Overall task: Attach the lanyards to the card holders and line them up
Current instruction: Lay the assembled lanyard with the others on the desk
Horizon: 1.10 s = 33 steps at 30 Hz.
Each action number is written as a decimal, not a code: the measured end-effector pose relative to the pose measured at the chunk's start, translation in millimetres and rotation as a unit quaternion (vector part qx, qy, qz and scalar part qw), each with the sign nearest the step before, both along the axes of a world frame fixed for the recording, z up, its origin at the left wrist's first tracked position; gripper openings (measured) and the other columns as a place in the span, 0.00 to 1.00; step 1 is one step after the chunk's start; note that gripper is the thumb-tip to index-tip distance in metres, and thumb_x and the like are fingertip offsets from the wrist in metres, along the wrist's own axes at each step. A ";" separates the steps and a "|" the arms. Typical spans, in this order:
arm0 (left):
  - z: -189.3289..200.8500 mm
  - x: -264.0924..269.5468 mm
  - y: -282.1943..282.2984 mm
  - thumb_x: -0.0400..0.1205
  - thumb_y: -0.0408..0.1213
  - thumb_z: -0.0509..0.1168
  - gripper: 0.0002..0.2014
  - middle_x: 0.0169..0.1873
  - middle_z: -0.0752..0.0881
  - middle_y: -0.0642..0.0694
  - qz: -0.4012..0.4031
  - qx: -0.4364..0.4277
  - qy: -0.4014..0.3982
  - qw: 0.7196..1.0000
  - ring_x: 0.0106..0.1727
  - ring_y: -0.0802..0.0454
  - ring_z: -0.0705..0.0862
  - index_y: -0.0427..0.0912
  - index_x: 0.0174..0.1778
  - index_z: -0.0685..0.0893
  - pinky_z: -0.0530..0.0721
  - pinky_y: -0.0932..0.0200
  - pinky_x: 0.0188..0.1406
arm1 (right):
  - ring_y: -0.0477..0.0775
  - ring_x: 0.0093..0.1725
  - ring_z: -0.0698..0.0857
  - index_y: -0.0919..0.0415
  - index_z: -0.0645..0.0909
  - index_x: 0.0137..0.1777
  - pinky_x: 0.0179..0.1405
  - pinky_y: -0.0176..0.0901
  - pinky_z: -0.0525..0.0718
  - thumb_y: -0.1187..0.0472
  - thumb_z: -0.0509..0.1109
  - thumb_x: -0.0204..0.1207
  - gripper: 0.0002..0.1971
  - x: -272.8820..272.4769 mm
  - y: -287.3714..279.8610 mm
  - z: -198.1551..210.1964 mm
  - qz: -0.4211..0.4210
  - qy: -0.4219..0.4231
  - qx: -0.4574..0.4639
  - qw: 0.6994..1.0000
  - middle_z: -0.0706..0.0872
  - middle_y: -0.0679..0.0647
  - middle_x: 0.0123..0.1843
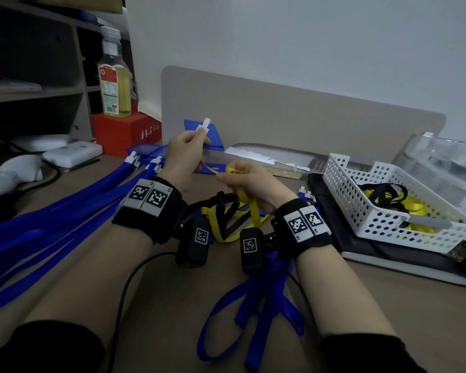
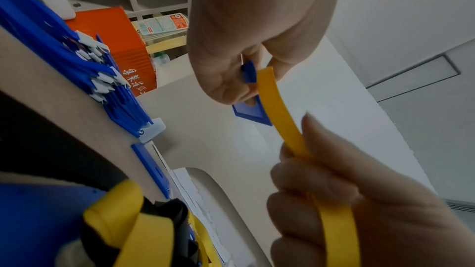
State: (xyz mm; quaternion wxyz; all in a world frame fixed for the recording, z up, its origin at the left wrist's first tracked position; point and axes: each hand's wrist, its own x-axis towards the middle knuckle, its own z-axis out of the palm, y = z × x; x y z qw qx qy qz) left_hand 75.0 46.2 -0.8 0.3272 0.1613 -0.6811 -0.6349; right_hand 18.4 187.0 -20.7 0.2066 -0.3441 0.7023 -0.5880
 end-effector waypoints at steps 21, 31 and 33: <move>-4.8 -30.7 49.8 0.85 0.48 0.57 0.13 0.40 0.82 0.49 -0.118 -0.007 -0.028 0.993 0.32 0.53 0.78 0.51 0.41 0.84 0.72 0.58 0.34 | 0.49 0.36 0.74 0.58 0.74 0.51 0.39 0.43 0.74 0.62 0.68 0.75 0.08 -81.2 137.0 58.9 -0.508 0.035 -0.212 0.834 0.74 0.53 0.40; -3.5 -39.9 78.4 0.85 0.44 0.57 0.13 0.42 0.84 0.48 -0.152 -0.002 -0.039 0.988 0.29 0.53 0.78 0.51 0.40 0.84 0.68 0.61 0.24 | 0.61 0.60 0.79 0.69 0.73 0.71 0.65 0.54 0.79 0.60 0.64 0.81 0.21 -72.7 189.6 41.5 -0.509 -0.031 0.178 0.842 0.79 0.62 0.67; -3.0 -40.3 80.9 0.85 0.45 0.57 0.12 0.41 0.84 0.46 -0.159 0.000 -0.045 0.986 0.31 0.52 0.79 0.52 0.40 0.84 0.68 0.60 0.24 | 0.64 0.63 0.80 0.68 0.73 0.71 0.66 0.57 0.80 0.61 0.64 0.80 0.22 -72.0 190.7 43.0 -0.496 -0.029 0.216 0.841 0.79 0.62 0.68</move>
